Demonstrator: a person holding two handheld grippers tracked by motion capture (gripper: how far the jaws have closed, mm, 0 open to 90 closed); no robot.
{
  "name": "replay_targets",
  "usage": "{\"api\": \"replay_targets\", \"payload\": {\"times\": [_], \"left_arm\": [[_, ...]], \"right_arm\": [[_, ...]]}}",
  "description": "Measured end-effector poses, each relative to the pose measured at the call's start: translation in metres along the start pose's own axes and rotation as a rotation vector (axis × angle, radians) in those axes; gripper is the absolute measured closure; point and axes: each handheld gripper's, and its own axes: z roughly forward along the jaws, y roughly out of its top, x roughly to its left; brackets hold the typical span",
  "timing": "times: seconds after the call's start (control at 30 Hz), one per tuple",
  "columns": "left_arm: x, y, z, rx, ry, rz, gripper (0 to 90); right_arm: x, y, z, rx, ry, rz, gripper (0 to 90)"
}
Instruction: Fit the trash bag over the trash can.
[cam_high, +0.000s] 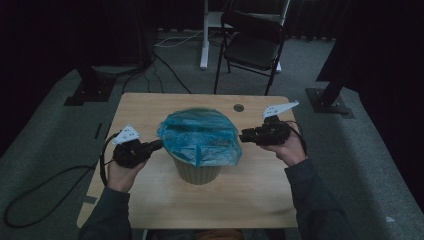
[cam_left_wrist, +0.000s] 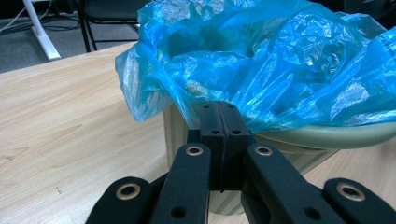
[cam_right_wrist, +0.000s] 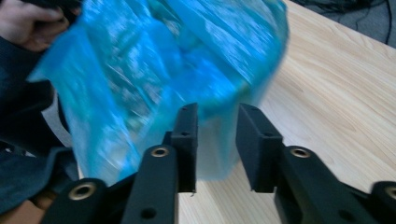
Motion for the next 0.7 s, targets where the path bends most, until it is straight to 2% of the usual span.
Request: {"api": "replay_targets", "payload": {"times": [0.13,0.23,0.27,0.3,0.47,0.7], "left_arm": [[-0.001,0.000,0.001,-0.001,-0.004,0.000,90.0],[-0.001,0.000,0.001,-0.002,-0.006,0.002,90.0],[-0.001,-0.001,0.001,-0.002,-0.007,0.001,90.0],[-0.001,-0.001,0.001,-0.002,-0.008,0.001,90.0],[0.000,-0.005,0.002,0.012,-0.008,0.004,90.0],[-0.002,-0.010,0.006,0.040,-0.016,0.013,90.0]], "right_arm": [[0.007,0.006,0.006,-0.018,0.034,-0.011,62.1],[0.013,0.008,0.011,-0.006,0.029,-0.028,61.3],[0.014,0.009,0.013,0.007,0.009,-0.039,63.0],[0.015,0.008,0.015,0.026,-0.009,-0.046,68.5],[0.014,0.002,0.017,0.056,-0.005,-0.037,88.3],[0.013,-0.004,0.017,0.074,0.004,-0.029,90.0]]}}
